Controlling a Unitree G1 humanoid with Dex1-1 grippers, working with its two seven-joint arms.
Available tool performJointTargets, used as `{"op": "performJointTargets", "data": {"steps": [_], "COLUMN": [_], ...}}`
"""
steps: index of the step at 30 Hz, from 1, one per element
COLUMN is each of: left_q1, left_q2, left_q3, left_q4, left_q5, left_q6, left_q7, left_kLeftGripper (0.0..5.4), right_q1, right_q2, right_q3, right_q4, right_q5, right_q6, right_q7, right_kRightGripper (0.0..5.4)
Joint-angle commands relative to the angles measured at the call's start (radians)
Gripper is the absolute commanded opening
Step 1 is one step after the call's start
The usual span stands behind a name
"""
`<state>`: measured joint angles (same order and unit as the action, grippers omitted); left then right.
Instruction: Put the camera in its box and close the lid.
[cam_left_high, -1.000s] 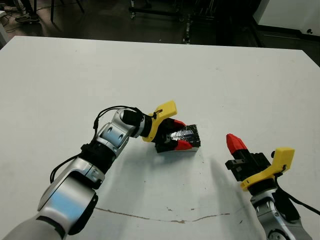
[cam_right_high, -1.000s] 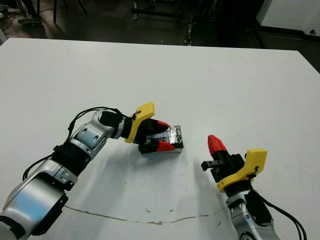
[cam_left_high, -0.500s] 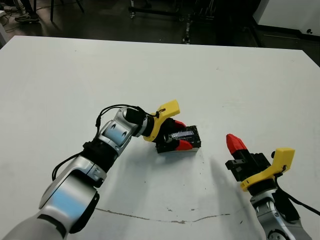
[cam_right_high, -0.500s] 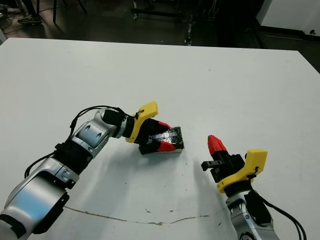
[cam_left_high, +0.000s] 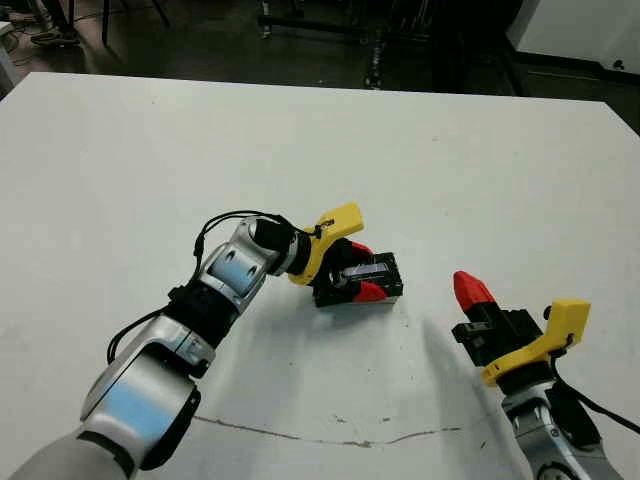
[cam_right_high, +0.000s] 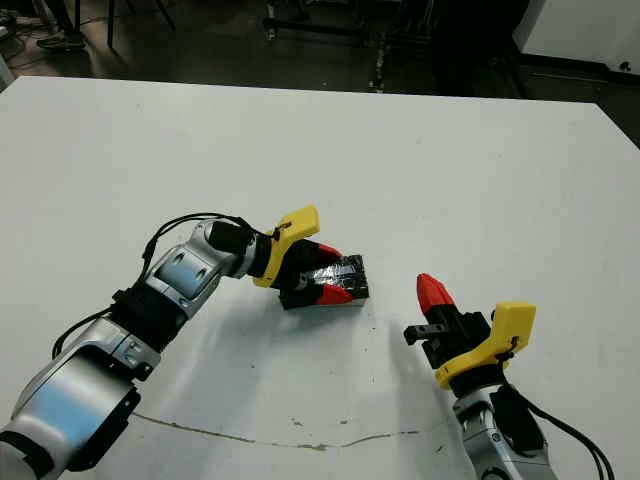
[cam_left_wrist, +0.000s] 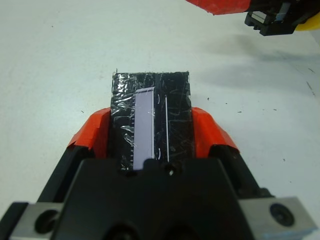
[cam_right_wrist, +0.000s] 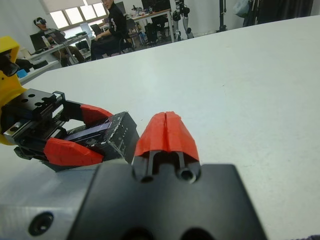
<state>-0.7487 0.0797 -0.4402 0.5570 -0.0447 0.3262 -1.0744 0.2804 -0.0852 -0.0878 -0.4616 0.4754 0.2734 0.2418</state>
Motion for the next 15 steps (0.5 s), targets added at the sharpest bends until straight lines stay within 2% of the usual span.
{"op": "performJointTargets", "data": {"steps": [1, 15], "left_q1": [0.09, 0.073], "left_q2": [-0.043, -0.066], "left_q3": [-0.04, -0.085], "left_q4": [0.067, 0.111], "left_q5": [0.033, 0.085], "left_q6": [0.031, -0.05], "left_q7": [0.047, 0.035], "left_kLeftGripper": [3.17, 3.17], "right_q1": [0.004, 0.005], "right_q2": [-0.008, -0.006], "right_q3": [-0.01, -0.014], "right_q4": [-0.002, 0.002], "right_q5": [-0.005, 0.0], "right_q6": [-0.002, -0.002], "right_q7": [-0.007, -0.004], "right_kRightGripper": [0.0, 0.0]}}
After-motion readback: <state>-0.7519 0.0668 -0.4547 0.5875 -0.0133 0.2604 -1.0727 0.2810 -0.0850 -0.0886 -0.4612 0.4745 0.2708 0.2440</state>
